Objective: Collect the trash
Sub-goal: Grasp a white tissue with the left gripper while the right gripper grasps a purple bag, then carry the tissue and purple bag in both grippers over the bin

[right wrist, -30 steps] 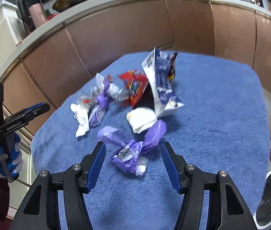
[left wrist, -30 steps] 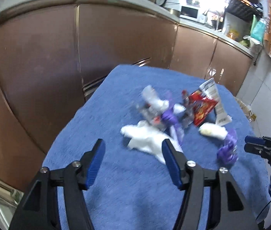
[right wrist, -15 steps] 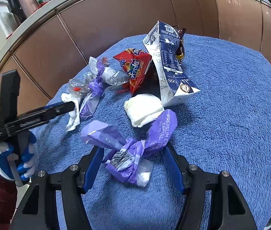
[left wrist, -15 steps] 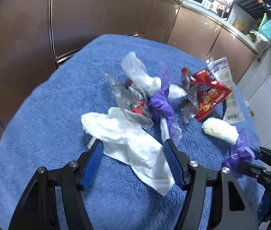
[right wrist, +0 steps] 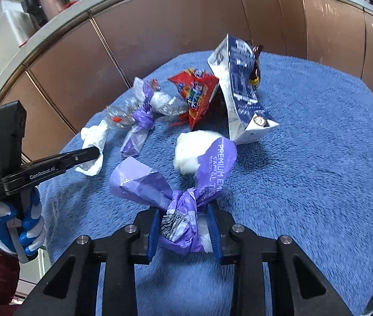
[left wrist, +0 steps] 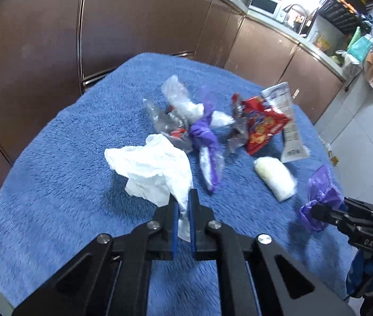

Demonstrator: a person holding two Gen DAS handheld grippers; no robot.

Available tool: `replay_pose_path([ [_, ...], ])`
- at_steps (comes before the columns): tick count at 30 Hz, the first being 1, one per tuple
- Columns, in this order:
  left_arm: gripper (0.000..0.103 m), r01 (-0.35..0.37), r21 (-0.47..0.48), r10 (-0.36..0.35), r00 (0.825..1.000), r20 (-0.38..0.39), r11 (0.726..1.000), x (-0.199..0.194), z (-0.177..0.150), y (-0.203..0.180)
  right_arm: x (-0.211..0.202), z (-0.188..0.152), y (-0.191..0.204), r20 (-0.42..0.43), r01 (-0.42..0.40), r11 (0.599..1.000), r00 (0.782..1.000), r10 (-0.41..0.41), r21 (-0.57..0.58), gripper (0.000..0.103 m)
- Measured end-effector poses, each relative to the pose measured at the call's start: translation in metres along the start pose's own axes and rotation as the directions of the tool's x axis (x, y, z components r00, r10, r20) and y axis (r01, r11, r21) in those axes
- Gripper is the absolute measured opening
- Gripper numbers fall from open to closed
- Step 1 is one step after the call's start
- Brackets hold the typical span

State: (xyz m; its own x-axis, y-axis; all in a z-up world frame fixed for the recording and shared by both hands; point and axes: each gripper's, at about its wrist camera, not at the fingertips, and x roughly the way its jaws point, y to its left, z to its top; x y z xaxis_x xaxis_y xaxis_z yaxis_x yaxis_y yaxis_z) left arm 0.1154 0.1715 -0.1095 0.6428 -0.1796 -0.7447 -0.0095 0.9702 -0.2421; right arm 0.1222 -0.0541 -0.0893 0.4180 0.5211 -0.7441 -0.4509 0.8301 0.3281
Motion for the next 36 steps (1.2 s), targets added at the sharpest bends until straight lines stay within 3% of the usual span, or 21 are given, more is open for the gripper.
replay_pose_path([
  [7, 0.006, 0.006, 0.040, -0.010, 0.995, 0.100, 0.999, -0.063, -0.006, -0.016, -0.057, -0.011, 0.014, 0.109, 0.030, 1.000, 0.994, -0.031, 0.007, 0.030],
  [13, 0.006, 0.026, 0.100, -0.046, 0.979, 0.199, 0.995, -0.115, -0.005, -0.040, -0.120, -0.025, 0.025, 0.238, 0.077, 0.997, 0.968, -0.078, 0.014, 0.030],
  [17, 0.006, 0.074, 0.152, -0.107, 0.969, 0.221, 0.986, -0.128, -0.001, -0.067, -0.160, -0.032, 0.022, 0.321, 0.146, 0.988, 0.935, -0.152, 0.043, 0.030],
  [23, 0.006, 0.169, 0.256, -0.217, 0.960, 0.175, 0.952, -0.113, 0.013, -0.131, -0.225, -0.042, -0.006, 0.429, 0.261, 0.954, 0.852, -0.300, 0.148, 0.030],
  [26, 0.006, 0.233, 0.324, -0.288, 0.948, 0.134, 0.917, -0.103, 0.018, -0.172, -0.256, -0.051, -0.027, 0.464, 0.323, 0.917, 0.792, -0.397, 0.234, 0.030],
  [30, 0.006, 0.316, 0.423, -0.372, 0.927, 0.054, 0.849, -0.086, 0.021, -0.235, -0.281, -0.071, -0.069, 0.452, 0.381, 0.848, 0.724, -0.521, 0.367, 0.030],
  [33, 0.006, 0.389, 0.483, -0.430, 0.902, -0.027, 0.785, -0.063, 0.020, -0.286, -0.293, -0.090, -0.097, 0.412, 0.410, 0.791, 0.691, -0.594, 0.454, 0.030],
  [36, 0.006, 0.448, 0.526, -0.465, 0.879, -0.108, 0.723, -0.037, 0.015, -0.332, -0.296, -0.109, -0.130, 0.353, 0.429, 0.733, 0.673, -0.649, 0.528, 0.030],
])
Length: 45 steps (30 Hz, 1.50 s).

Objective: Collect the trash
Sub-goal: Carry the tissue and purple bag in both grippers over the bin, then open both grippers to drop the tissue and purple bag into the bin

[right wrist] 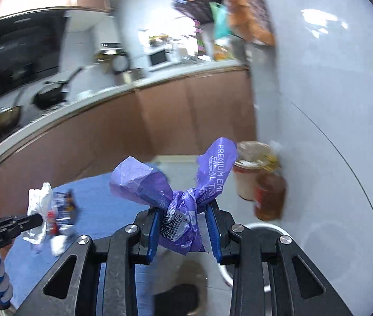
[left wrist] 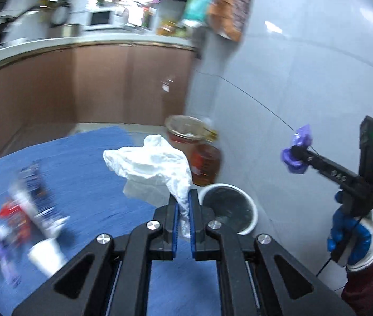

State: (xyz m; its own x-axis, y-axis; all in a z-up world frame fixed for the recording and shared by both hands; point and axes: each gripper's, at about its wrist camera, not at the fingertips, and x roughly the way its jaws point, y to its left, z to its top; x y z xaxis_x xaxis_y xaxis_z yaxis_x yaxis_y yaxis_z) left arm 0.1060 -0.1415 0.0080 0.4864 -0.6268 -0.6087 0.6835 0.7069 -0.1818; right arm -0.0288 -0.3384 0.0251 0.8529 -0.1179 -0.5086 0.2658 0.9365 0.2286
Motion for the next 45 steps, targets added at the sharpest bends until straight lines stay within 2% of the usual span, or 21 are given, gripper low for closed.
replay_pose_path([
  [4, 0.006, 0.103, 0.043, -0.098, 0.990, -0.097, 0.994, 0.070, 0.014, -0.031, 0.022, -0.014, -0.036, -0.054, 0.086, 0.995, 0.995, -0.084, 0.043, 0.030],
  [11, 0.006, 0.231, 0.052, -0.211, 0.944, -0.254, 0.971, 0.196, 0.030, -0.080, 0.072, -0.046, -0.088, -0.160, 0.201, 0.976, 0.969, -0.186, 0.084, 0.030],
  [17, 0.008, 0.277, 0.009, -0.258, 0.905, -0.337, 0.961, 0.276, 0.032, -0.105, 0.116, -0.068, -0.130, -0.257, 0.273, 0.953, 0.938, -0.235, 0.127, 0.032],
  [21, 0.010, 0.278, -0.004, -0.259, 0.893, -0.368, 0.961, 0.304, 0.027, -0.109, 0.143, -0.085, -0.152, -0.307, 0.325, 0.938, 0.911, -0.276, 0.121, 0.033],
  [22, 0.012, 0.283, -0.008, -0.266, 0.888, -0.376, 0.959, 0.309, 0.023, -0.108, 0.148, -0.088, -0.157, -0.318, 0.328, 0.936, 0.907, -0.275, 0.128, 0.033],
  [24, 0.022, 0.287, -0.026, -0.274, 0.882, -0.384, 0.958, 0.320, 0.023, -0.111, 0.153, -0.094, -0.165, -0.329, 0.337, 0.930, 0.903, -0.276, 0.145, 0.035],
  [26, 0.046, 0.276, -0.043, -0.271, 0.885, -0.379, 0.960, 0.324, 0.022, -0.109, 0.158, -0.098, -0.171, -0.341, 0.352, 0.923, 0.896, -0.285, 0.153, 0.039],
  [27, 0.049, 0.269, -0.050, -0.268, 0.888, -0.373, 0.962, 0.326, 0.022, -0.108, 0.159, -0.099, -0.174, -0.347, 0.362, 0.919, 0.892, -0.291, 0.159, 0.040],
  [30, 0.050, 0.262, -0.069, -0.268, 0.890, -0.368, 0.963, 0.328, 0.024, -0.103, 0.161, -0.099, -0.179, -0.351, 0.377, 0.911, 0.886, -0.304, 0.164, 0.046],
  [35, 0.050, 0.256, -0.077, -0.267, 0.904, -0.335, 0.964, 0.306, 0.028, -0.091, 0.149, -0.096, -0.171, -0.343, 0.384, 0.909, 0.886, -0.313, 0.163, 0.046],
  [41, 0.050, 0.225, -0.079, -0.238, 0.940, -0.245, 0.971, 0.247, 0.042, -0.072, 0.135, -0.079, -0.152, -0.298, 0.367, 0.917, 0.903, -0.310, 0.157, 0.046],
  [45, 0.050, 0.190, -0.069, -0.199, 0.970, -0.143, 0.979, 0.192, 0.049, -0.061, 0.114, -0.059, -0.123, -0.227, 0.326, 0.937, 0.929, -0.292, 0.129, 0.046],
])
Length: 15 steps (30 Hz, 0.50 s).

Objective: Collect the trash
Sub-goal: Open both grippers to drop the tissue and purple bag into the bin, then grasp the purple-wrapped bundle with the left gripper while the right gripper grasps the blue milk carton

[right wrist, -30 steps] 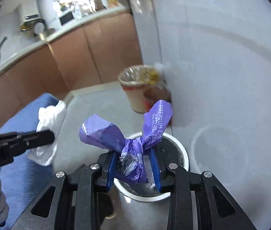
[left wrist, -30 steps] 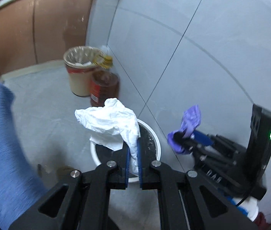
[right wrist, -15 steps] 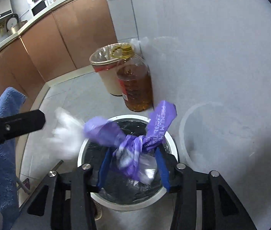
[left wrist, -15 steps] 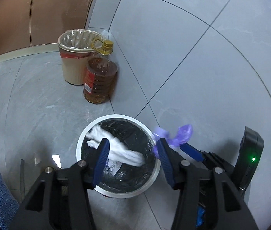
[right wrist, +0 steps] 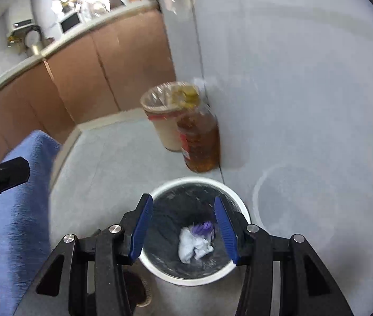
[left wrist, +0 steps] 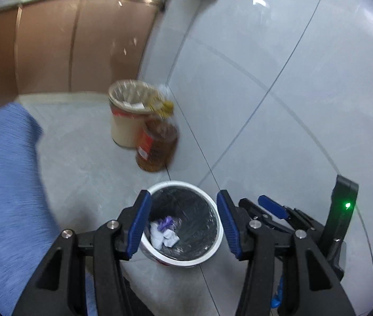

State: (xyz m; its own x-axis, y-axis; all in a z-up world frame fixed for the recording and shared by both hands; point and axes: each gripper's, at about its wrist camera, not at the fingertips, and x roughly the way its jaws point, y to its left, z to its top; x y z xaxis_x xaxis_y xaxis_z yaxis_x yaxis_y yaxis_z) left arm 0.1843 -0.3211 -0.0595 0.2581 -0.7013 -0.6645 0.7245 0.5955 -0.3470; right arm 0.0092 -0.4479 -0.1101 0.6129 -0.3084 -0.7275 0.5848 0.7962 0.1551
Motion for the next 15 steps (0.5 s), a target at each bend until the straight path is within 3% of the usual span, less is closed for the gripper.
replay_pose_path([
  [7, 0.050, -0.107, 0.030, 0.102, 0.986, 0.130, 0.994, -0.101, -0.014, 0.005, -0.066, 0.021, 0.051, 0.132, -0.090, 0.991, 0.986, 0.103, -0.099, 0.046],
  [15, 0.050, -0.226, -0.038, 0.229, 0.951, 0.209, 0.973, -0.199, -0.050, 0.039, -0.143, 0.028, 0.113, 0.220, -0.229, 0.943, 0.934, 0.283, -0.243, 0.047],
])
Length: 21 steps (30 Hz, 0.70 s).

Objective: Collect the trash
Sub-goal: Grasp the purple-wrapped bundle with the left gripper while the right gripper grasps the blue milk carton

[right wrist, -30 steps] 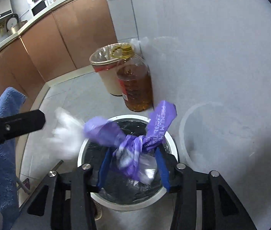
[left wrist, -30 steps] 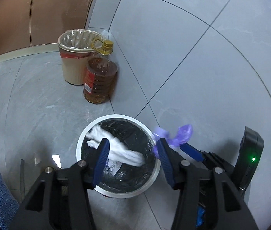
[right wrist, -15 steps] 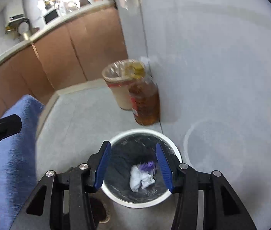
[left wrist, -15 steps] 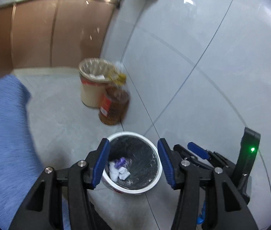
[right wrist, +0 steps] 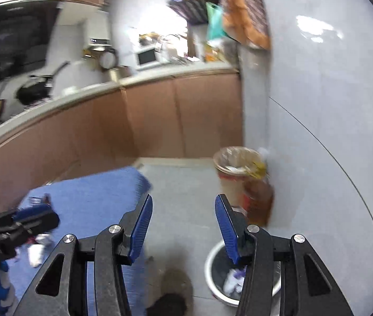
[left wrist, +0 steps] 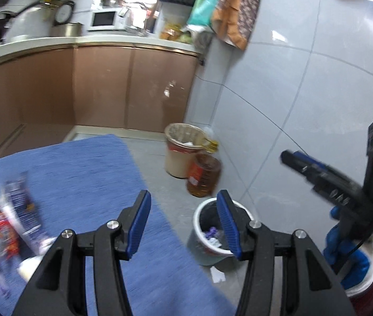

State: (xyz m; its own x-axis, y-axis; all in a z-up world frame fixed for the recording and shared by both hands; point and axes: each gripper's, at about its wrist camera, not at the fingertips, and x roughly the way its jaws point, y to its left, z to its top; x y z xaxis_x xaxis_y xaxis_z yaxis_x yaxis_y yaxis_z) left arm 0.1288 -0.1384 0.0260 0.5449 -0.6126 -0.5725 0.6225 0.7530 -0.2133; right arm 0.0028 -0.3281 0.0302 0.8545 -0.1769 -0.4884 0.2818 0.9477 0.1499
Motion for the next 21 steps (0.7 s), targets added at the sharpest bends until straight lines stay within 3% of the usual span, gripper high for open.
replay_pose_path([
  [5, 0.050, -0.079, -0.063, 0.081, 0.996, 0.042, 0.995, -0.052, -0.018, 0.046, -0.018, 0.011, 0.044, 0.031, -0.103, 0.992, 0.994, 0.105, -0.068, 0.049],
  [11, 0.051, -0.198, -0.135, 0.210, 0.974, 0.082, 0.971, -0.094, -0.041, 0.099, -0.027, 0.018, 0.093, 0.016, -0.222, 0.966, 0.974, 0.226, -0.135, 0.051],
  [17, 0.051, -0.284, -0.210, 0.302, 0.952, 0.058, 0.936, -0.121, -0.072, 0.163, -0.012, 0.013, 0.137, -0.049, -0.314, 0.930, 0.949, 0.310, -0.190, 0.052],
  [21, 0.051, -0.279, -0.244, 0.291, 0.957, 0.015, 0.929, -0.123, -0.094, 0.199, 0.014, 0.005, 0.168, -0.129, -0.382, 0.899, 0.924, 0.361, -0.216, 0.052],
])
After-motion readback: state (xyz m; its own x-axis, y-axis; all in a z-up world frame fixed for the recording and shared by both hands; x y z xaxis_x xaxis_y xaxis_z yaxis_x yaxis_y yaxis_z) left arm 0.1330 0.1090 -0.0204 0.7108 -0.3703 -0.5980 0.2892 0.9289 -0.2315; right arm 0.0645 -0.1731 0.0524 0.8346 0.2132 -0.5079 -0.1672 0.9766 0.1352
